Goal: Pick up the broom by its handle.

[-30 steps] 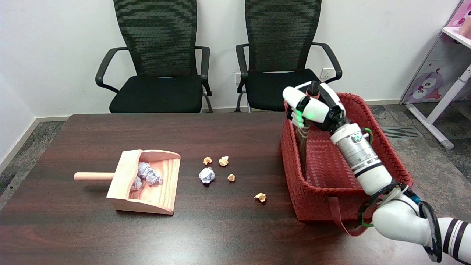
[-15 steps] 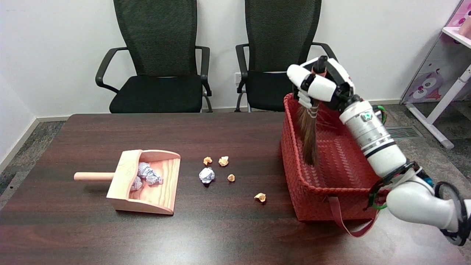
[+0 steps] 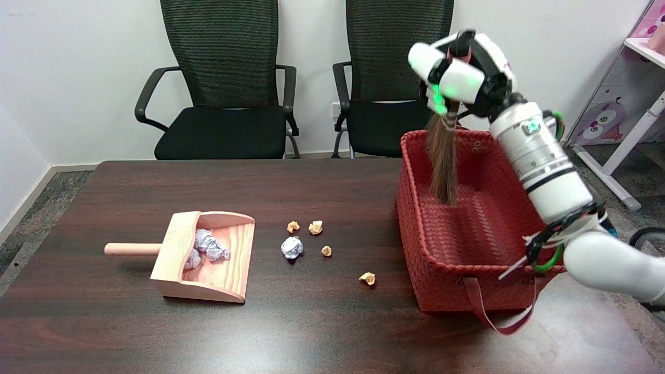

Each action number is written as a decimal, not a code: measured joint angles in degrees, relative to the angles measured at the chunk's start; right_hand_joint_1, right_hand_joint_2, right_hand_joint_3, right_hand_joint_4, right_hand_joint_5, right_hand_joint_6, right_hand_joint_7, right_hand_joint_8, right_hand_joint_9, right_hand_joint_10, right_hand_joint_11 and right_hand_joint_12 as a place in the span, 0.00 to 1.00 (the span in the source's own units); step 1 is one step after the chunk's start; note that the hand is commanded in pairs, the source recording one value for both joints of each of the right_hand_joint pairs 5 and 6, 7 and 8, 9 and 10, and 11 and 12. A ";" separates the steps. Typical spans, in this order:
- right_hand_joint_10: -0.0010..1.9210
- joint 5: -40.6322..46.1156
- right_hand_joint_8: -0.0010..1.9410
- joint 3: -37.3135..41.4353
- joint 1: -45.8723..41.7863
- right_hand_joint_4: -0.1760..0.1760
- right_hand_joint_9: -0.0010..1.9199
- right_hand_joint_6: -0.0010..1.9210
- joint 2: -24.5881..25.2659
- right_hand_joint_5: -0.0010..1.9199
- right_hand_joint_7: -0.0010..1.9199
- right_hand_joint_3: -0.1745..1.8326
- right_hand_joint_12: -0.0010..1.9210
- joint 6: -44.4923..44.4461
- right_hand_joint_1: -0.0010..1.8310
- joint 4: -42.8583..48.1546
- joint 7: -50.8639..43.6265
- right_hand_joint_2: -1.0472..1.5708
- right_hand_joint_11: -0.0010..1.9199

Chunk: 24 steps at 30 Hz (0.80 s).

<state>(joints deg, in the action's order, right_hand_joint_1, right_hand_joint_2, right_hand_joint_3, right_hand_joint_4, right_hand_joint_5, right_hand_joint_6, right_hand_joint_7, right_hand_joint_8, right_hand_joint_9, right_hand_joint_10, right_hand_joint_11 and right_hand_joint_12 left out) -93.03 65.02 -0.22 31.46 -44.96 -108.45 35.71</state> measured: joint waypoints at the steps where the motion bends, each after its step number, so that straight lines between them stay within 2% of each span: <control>1: 1.00 0.58 0.99 0.18 0.49 0.65 1.00 1.00 -0.18 1.00 1.00 0.64 1.00 0.05 0.55 -0.49 -0.48 1.00 1.00; 9: 1.00 5.12 0.99 -1.31 7.26 0.66 1.00 1.00 -1.48 1.00 1.00 0.70 1.00 1.96 0.54 -3.34 -2.59 1.00 1.00; 18: 1.00 9.80 0.99 -11.05 19.66 0.68 1.00 1.00 -1.38 1.00 1.00 0.76 1.00 3.86 0.54 -4.85 -3.38 1.00 1.00; 19: 1.00 10.28 0.99 -12.41 21.08 0.71 1.00 1.00 -1.14 1.00 1.00 0.77 1.00 4.01 0.54 -4.96 -3.43 1.00 1.00; 20: 1.00 10.63 0.99 -13.35 22.06 0.94 1.00 1.00 -0.94 1.00 1.00 0.77 1.00 4.13 0.53 -5.02 -3.46 1.00 1.00; 24: 1.00 12.44 0.99 -17.94 26.48 0.98 1.00 1.00 0.82 1.00 1.00 0.76 1.00 4.61 0.53 -5.17 -3.70 1.00 1.00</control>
<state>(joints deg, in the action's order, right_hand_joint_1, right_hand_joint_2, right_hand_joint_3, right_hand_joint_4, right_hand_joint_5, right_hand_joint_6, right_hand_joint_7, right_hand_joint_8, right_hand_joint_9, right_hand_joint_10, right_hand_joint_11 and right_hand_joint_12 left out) -80.59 47.08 26.26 32.27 -40.35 -113.62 32.00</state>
